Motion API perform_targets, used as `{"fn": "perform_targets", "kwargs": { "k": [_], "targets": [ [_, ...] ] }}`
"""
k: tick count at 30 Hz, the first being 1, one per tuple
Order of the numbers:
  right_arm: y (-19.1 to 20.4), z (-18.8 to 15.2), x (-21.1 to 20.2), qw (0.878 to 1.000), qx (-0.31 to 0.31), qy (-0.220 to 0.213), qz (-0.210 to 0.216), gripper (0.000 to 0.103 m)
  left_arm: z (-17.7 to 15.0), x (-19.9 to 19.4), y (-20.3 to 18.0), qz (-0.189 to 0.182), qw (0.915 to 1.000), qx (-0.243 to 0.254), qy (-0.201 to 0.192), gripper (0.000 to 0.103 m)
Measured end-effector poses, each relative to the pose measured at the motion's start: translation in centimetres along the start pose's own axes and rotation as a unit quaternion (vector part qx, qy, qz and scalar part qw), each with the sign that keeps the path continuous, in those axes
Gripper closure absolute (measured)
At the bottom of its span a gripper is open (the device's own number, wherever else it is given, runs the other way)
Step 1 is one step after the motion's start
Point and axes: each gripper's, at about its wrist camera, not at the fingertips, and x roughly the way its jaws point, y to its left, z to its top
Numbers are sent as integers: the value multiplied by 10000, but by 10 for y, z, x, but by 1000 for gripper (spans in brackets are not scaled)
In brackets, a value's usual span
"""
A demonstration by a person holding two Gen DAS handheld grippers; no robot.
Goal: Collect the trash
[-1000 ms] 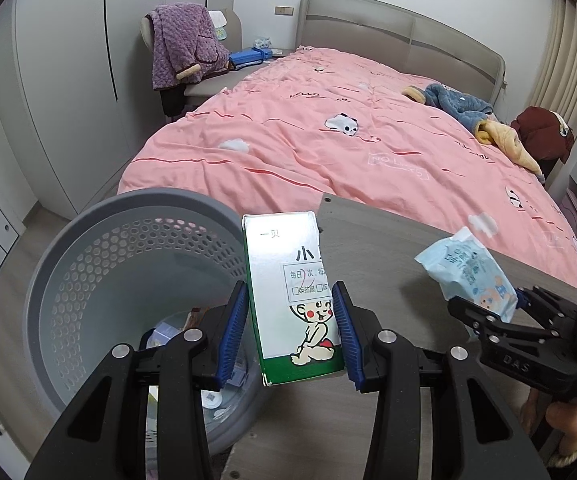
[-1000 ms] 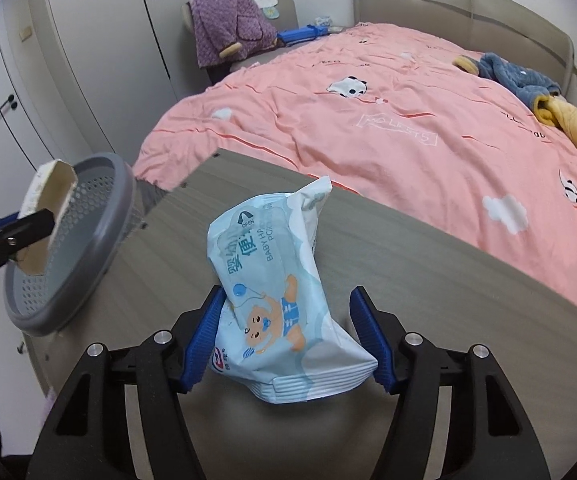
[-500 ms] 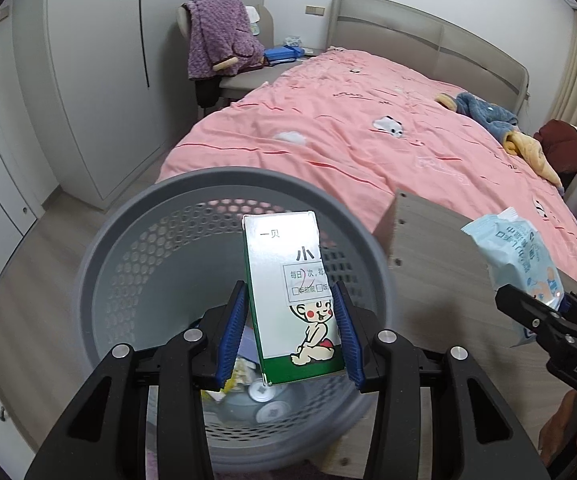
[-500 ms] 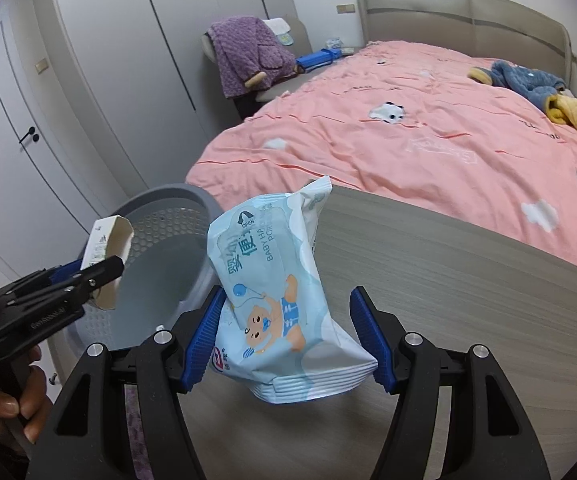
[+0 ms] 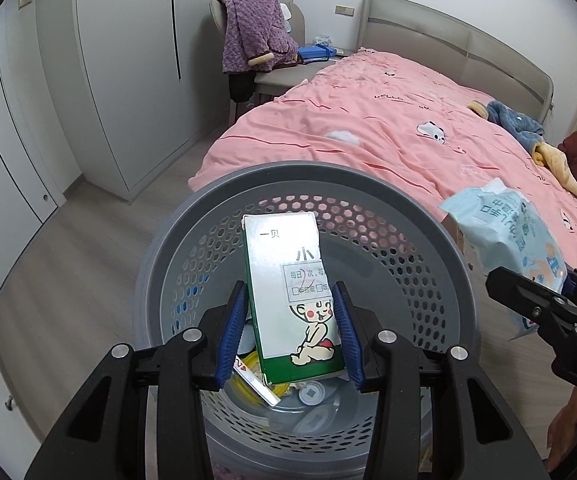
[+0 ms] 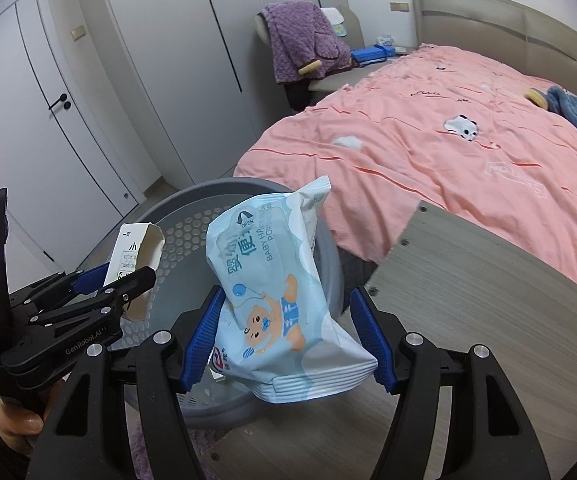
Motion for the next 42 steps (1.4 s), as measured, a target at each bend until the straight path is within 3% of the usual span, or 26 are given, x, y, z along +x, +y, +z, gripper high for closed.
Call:
{"fn": "perform_targets", "kwargs": {
  "k": [17, 20, 25, 42],
  "targets": [
    [26, 7, 35, 9992, -321, 235, 8, 35, -1, 1, 19, 20, 10000, -90, 11, 60],
    [28, 7, 33, 9993, -316, 193, -1, 29, -1, 0, 20, 19, 9999, -118, -3, 47],
    [27, 8, 28, 9995, -301, 109, -43, 23, -1, -4, 20, 57, 9999, -91, -70, 36],
    [27, 3, 23, 9996, -229, 112, -77, 22, -4, -11, 25, 139, 9997, -216, -55, 35]
  ]
}}
